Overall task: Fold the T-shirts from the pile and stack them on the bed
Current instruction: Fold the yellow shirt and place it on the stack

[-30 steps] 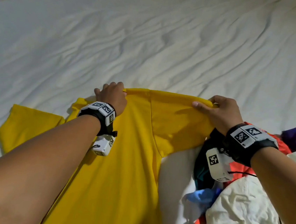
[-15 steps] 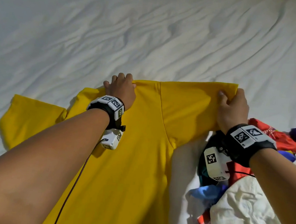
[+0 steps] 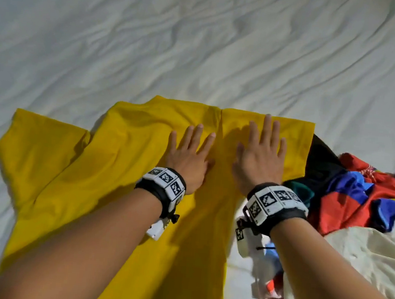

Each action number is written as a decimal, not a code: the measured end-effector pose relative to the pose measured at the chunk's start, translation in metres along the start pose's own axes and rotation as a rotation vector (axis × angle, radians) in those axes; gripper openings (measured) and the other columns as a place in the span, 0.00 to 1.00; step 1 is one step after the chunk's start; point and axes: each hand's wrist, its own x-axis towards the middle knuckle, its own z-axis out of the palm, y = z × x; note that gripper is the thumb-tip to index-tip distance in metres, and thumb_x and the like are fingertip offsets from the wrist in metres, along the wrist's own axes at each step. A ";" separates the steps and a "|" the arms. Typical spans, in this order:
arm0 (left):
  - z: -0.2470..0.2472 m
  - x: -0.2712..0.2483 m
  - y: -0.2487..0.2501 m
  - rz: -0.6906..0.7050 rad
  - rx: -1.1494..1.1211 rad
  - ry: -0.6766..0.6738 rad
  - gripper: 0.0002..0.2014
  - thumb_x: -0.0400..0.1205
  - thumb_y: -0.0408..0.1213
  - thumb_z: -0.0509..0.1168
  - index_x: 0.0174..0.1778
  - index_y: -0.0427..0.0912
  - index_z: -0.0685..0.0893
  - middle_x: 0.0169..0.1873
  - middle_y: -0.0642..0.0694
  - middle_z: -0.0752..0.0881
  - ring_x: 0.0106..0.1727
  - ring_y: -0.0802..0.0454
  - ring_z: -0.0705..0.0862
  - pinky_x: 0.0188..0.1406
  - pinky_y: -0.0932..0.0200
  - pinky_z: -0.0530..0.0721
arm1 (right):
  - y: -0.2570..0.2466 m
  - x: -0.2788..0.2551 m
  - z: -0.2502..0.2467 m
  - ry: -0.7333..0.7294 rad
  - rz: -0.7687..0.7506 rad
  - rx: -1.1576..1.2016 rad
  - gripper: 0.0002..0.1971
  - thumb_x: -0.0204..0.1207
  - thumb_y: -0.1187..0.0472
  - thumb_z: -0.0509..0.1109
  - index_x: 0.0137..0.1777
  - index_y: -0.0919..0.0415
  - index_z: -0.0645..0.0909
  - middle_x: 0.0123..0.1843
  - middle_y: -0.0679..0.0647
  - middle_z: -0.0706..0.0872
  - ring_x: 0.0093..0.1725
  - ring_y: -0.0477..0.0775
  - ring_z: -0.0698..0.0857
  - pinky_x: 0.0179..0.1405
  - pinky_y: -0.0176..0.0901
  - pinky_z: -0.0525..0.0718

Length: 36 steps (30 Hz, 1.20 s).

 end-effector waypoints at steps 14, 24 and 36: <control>-0.025 -0.080 -0.092 -0.215 -0.213 0.301 0.24 0.90 0.40 0.56 0.84 0.52 0.67 0.88 0.39 0.58 0.88 0.34 0.54 0.81 0.29 0.61 | -0.048 -0.030 0.018 -0.237 -0.006 -0.092 0.38 0.88 0.36 0.39 0.90 0.57 0.38 0.90 0.59 0.31 0.88 0.60 0.30 0.86 0.58 0.30; 0.011 -0.135 -0.301 -0.793 -0.459 0.157 0.42 0.89 0.52 0.61 0.90 0.46 0.42 0.89 0.33 0.47 0.88 0.29 0.51 0.81 0.23 0.57 | -0.189 -0.091 0.087 -0.395 -0.245 -0.019 0.37 0.87 0.35 0.38 0.89 0.53 0.33 0.88 0.55 0.26 0.86 0.58 0.26 0.87 0.60 0.31; 0.033 -0.175 -0.376 -1.016 -1.071 0.753 0.21 0.92 0.40 0.57 0.77 0.31 0.72 0.73 0.29 0.78 0.74 0.33 0.77 0.70 0.43 0.75 | -0.211 -0.106 0.116 -0.334 -0.148 -0.055 0.40 0.83 0.31 0.34 0.89 0.50 0.31 0.88 0.54 0.25 0.86 0.57 0.25 0.85 0.64 0.28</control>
